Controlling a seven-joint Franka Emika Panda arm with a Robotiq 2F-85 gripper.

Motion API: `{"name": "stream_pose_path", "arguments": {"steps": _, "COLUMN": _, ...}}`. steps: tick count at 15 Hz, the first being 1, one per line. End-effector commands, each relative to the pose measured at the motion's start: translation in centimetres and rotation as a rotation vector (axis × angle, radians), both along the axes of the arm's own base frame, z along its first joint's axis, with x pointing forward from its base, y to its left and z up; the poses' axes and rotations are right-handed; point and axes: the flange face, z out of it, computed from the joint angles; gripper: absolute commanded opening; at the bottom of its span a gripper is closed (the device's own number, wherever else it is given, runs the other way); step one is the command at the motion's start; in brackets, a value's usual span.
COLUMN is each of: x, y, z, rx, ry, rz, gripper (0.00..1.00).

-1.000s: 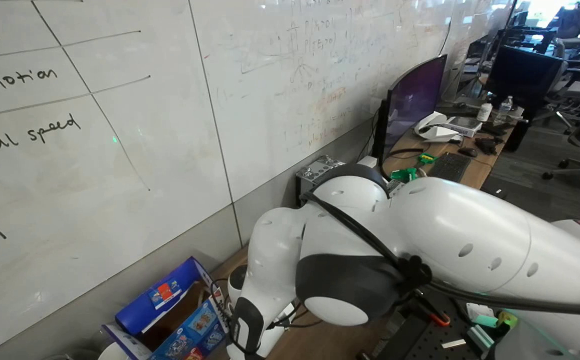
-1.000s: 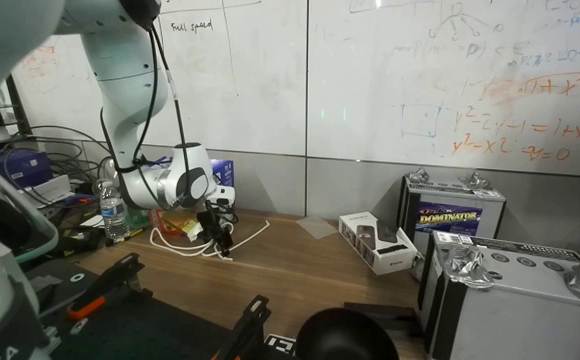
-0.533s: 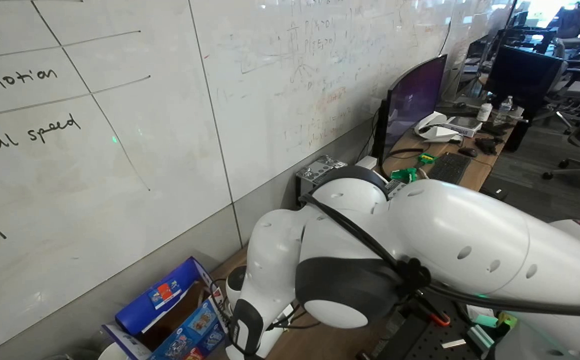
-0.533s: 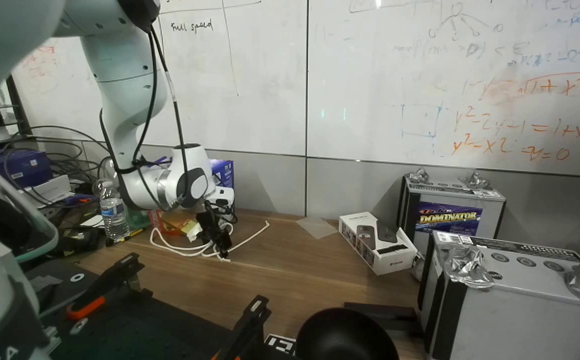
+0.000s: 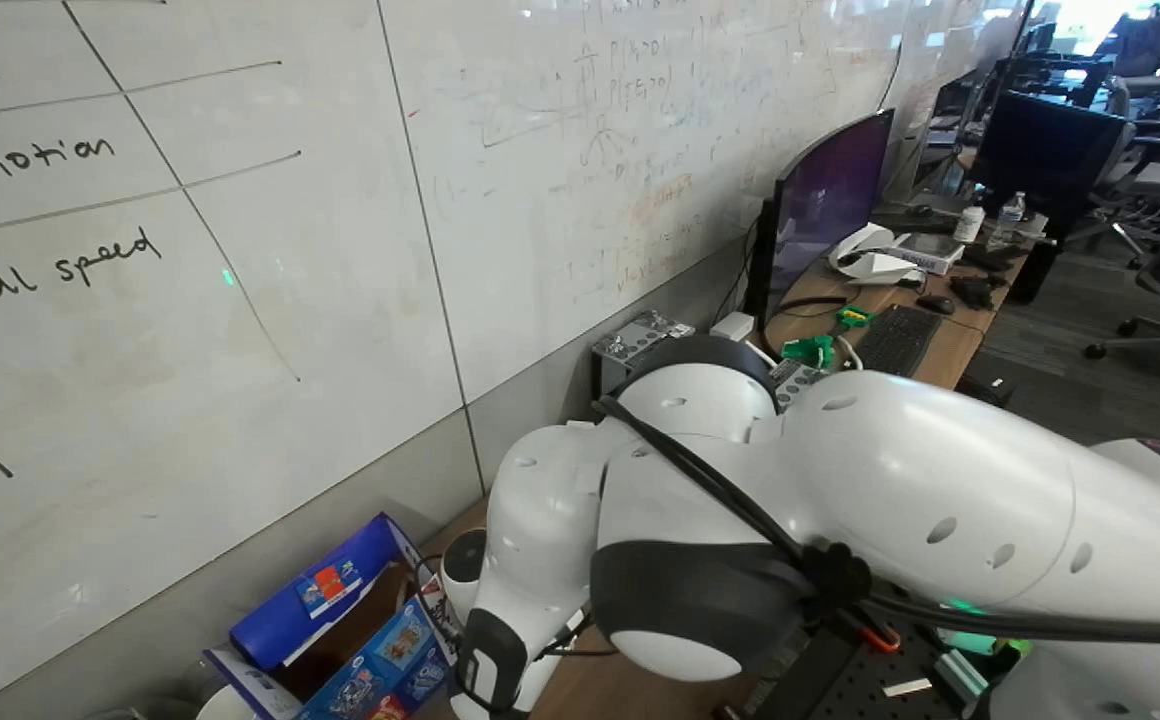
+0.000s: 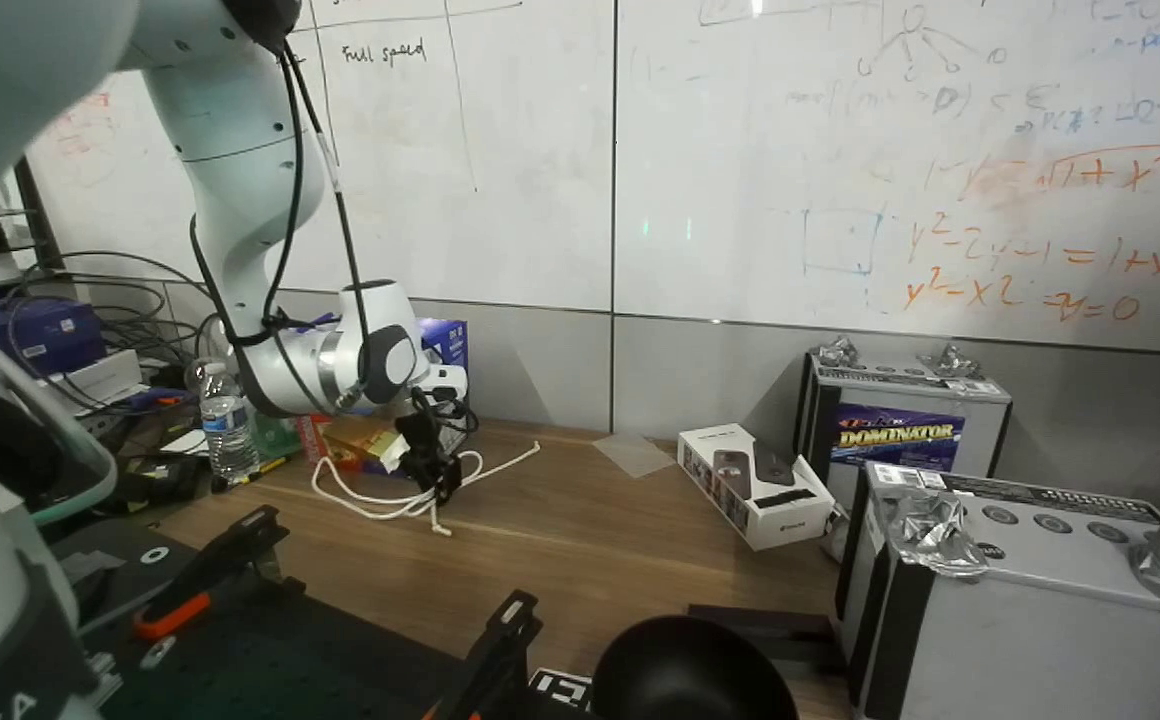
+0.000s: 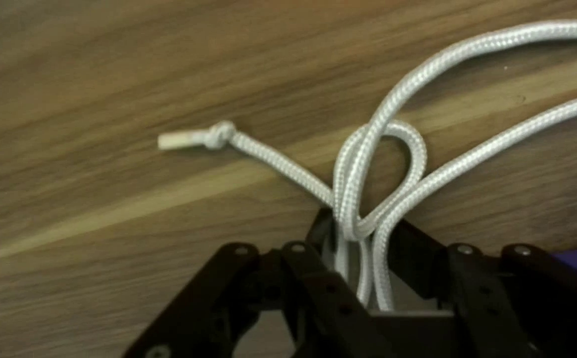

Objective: Put the ropes inside the blue box.

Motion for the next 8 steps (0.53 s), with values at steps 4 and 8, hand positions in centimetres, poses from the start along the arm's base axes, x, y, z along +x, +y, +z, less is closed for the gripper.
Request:
{"name": "stream_pose_path", "arguments": {"steps": 4, "x": -0.3, "y": -1.5, "z": 2.3, "rx": 0.029, "ry": 0.153, "rz": 0.025, "gripper": 0.03}}
{"name": "stream_pose_path", "arguments": {"steps": 8, "x": -1.3, "y": -3.8, "z": 7.4, "rx": 0.155, "ry": 0.218, "rz": 0.038, "gripper": 0.03}}
